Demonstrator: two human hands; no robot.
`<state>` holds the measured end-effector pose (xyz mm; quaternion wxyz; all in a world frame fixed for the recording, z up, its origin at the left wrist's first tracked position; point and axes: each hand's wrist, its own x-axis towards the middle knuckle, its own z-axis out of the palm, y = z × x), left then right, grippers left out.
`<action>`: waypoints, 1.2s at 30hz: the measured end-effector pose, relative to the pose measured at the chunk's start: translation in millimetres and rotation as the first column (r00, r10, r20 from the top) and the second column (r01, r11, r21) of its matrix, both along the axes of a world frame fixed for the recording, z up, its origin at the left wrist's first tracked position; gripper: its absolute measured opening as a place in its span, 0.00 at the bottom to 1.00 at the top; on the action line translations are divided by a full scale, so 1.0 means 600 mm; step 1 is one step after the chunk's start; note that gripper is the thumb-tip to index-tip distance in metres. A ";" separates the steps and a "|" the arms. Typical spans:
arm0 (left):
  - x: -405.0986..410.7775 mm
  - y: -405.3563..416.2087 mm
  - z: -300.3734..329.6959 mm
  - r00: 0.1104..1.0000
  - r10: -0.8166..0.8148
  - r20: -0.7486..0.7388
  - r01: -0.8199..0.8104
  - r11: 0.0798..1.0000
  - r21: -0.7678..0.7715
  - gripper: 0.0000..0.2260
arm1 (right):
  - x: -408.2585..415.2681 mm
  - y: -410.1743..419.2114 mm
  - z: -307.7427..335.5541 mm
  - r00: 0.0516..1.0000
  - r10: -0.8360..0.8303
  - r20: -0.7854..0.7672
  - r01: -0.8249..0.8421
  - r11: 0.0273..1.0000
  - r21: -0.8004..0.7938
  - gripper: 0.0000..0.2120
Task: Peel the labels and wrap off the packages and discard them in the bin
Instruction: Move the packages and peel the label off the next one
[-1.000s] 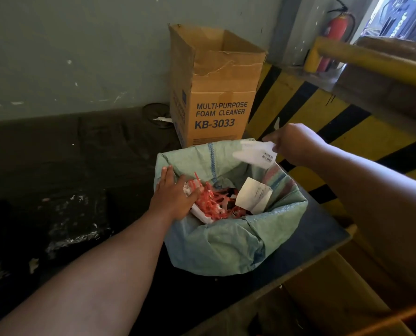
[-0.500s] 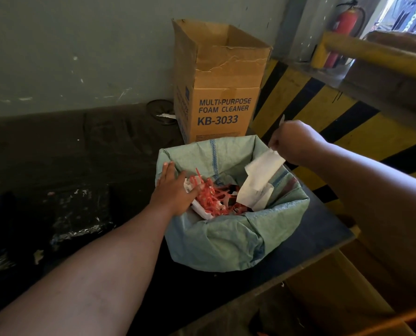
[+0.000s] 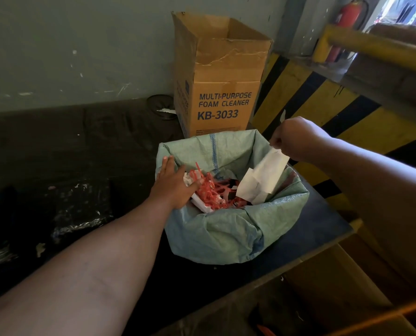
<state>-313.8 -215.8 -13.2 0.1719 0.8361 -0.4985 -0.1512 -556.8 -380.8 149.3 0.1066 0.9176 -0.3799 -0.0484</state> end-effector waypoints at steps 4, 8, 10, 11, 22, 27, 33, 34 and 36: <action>-0.001 0.001 0.002 1.000 0.002 -0.006 -0.001 1.000 0.004 0.40 | 0.000 0.004 0.004 0.995 -0.070 0.067 0.064 0.995 0.082 0.13; 0.002 -0.001 -0.003 1.000 -0.002 -0.009 0.002 1.000 0.005 0.41 | 0.001 0.003 0.001 0.997 -0.078 -0.008 0.079 0.996 0.048 0.10; 0.005 -0.002 -0.007 1.000 -0.004 -0.012 0.004 1.000 0.000 0.40 | 0.003 0.006 -0.001 0.996 -0.056 -0.067 0.057 0.998 0.017 0.09; 0.006 -0.003 -0.008 1.000 -0.004 -0.016 0.004 1.000 -0.003 0.40 | 0.003 0.009 -0.002 0.995 -0.044 -0.087 0.045 0.999 0.013 0.09; 0.006 -0.001 -0.011 0.999 -0.008 -0.036 0.007 0.999 -0.040 0.37 | 0.002 0.015 0.000 0.994 -0.030 -0.108 0.028 0.999 -0.023 0.10; 0.008 -0.003 -0.013 0.999 -0.009 -0.034 0.007 0.999 -0.046 0.36 | 0.003 0.028 0.006 0.993 -0.104 -0.051 0.105 0.994 0.018 0.12; 0.008 -0.002 -0.014 0.999 -0.015 -0.034 0.013 0.999 -0.050 0.36 | -0.001 0.018 0.005 0.987 -0.159 -0.021 0.160 0.981 0.107 0.14; 0.008 -0.002 -0.014 0.999 -0.016 -0.034 0.014 0.998 -0.054 0.35 | -0.002 0.019 0.009 0.986 -0.166 0.032 0.161 0.978 0.131 0.14; 0.008 -0.001 -0.014 0.999 -0.015 -0.041 0.012 0.998 -0.058 0.35 | -0.002 0.024 0.019 0.981 -0.172 0.094 0.156 0.975 0.159 0.16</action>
